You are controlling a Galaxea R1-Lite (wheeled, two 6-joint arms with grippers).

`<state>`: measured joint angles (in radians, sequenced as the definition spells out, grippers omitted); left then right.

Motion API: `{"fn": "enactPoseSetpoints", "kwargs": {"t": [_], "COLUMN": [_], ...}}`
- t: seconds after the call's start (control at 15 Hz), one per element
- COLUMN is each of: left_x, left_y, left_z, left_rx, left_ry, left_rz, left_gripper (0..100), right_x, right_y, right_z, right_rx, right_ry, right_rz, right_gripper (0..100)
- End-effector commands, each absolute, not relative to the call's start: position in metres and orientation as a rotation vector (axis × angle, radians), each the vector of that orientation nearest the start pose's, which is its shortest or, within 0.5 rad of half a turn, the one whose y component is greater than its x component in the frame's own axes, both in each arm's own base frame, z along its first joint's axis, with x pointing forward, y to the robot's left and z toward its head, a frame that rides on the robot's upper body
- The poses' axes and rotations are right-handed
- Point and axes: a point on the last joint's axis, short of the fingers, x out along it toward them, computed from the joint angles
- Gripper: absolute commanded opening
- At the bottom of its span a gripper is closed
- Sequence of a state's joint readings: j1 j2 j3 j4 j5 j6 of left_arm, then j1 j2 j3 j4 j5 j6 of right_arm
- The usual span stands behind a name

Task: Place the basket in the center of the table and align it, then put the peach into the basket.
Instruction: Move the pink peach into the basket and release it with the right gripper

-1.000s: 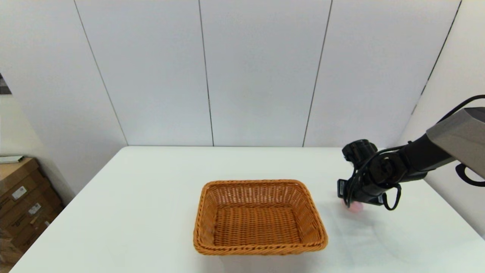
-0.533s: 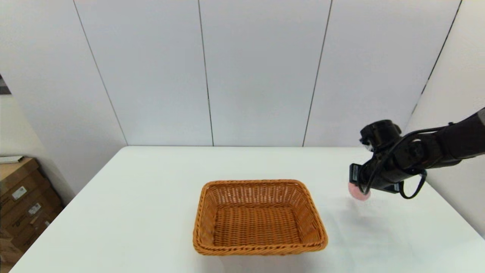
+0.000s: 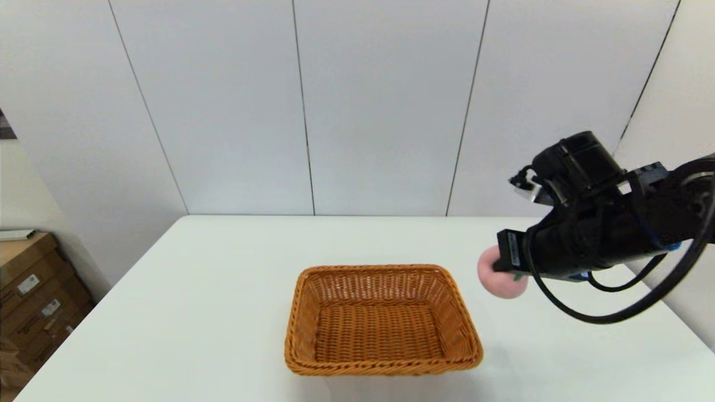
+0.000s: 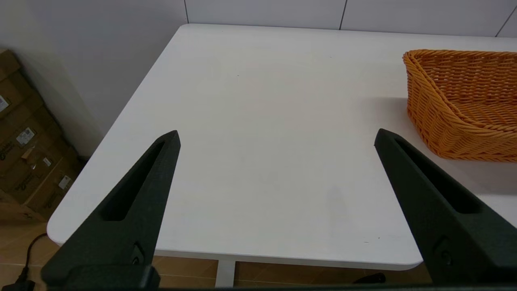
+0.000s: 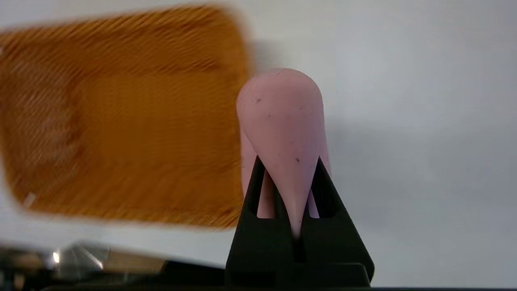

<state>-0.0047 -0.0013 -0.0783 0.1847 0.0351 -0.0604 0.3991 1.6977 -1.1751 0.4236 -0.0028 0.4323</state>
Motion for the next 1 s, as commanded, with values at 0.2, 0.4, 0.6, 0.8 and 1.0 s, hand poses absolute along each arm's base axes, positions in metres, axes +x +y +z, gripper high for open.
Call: {"fn": "enactPoseSetpoints", "kwargs": {"t": [0.2,0.4,0.6,0.8,1.0], "left_x": [-0.03,-0.03,-0.03,-0.03,-0.03], "left_y": [0.001,0.001,0.001,0.001,0.001], "left_z": [0.078,0.078,0.078,0.078,0.078], "left_rx": [-0.059,-0.059,-0.059,-0.059,-0.059], "left_ry": [0.105,0.105,0.105,0.105,0.105], "left_rz": [0.035,0.035,0.035,0.035,0.035], "left_gripper": [100,100,100,100,100], "right_x": [0.277,0.299,0.308,0.307,0.306], "right_y": [0.192,0.219,0.244,0.249,0.247], "right_z": [0.171,0.143,0.11,0.107,0.116], "right_rx": [0.093,0.059,0.004,-0.005,0.011], "right_ry": [1.057,1.106,1.177,1.185,1.167], "right_rz": [0.323,0.329,0.334,0.344,0.345], "right_gripper": [0,0,100,100,100]}}
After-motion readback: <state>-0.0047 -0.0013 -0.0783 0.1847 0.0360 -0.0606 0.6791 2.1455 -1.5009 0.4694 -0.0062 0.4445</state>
